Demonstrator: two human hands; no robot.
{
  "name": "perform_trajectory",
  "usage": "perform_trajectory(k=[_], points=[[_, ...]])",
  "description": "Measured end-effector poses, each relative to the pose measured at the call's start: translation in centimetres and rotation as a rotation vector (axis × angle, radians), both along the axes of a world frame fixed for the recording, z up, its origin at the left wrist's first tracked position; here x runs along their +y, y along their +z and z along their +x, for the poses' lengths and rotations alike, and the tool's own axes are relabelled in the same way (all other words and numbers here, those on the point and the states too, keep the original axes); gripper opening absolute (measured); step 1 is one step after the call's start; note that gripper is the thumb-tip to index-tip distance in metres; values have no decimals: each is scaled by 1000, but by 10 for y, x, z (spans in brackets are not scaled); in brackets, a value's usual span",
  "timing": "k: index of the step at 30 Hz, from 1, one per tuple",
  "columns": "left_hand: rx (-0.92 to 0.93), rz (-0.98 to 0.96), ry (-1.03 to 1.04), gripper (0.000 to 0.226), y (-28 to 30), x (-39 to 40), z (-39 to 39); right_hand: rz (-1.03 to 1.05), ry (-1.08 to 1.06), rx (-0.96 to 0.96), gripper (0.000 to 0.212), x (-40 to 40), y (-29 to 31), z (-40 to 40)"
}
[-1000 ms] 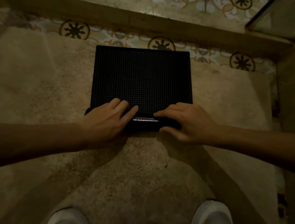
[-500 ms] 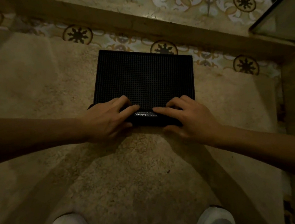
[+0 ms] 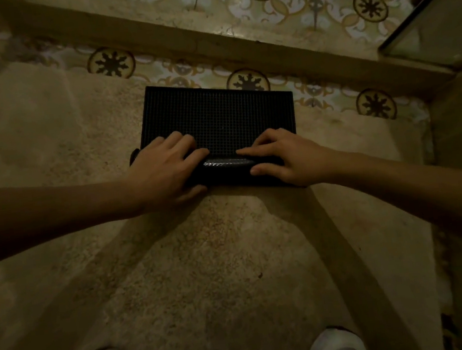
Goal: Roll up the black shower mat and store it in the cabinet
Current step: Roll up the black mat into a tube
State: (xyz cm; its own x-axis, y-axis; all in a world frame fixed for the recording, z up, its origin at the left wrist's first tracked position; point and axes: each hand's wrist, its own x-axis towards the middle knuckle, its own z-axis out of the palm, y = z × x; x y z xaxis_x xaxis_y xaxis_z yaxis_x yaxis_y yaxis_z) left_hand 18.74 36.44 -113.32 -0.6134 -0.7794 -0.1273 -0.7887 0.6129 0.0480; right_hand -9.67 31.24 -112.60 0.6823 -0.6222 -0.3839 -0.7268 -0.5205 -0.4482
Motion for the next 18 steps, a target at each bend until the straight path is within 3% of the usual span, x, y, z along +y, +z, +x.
perform_trajectory(k=[4,8,13,18], points=[[-5,16,-17,70,0,-7,4,-268,-144,-49,57,17,5,3],[-12,16,15,74,0,-11,5,-489,-62,53,66,40,1,9],[128,37,52,64,-3,-17,4,-524,-39,91,65,31,-3,6],[71,-29,86,83,-4,-27,7,-385,13,53,68,-6,2,-1]])
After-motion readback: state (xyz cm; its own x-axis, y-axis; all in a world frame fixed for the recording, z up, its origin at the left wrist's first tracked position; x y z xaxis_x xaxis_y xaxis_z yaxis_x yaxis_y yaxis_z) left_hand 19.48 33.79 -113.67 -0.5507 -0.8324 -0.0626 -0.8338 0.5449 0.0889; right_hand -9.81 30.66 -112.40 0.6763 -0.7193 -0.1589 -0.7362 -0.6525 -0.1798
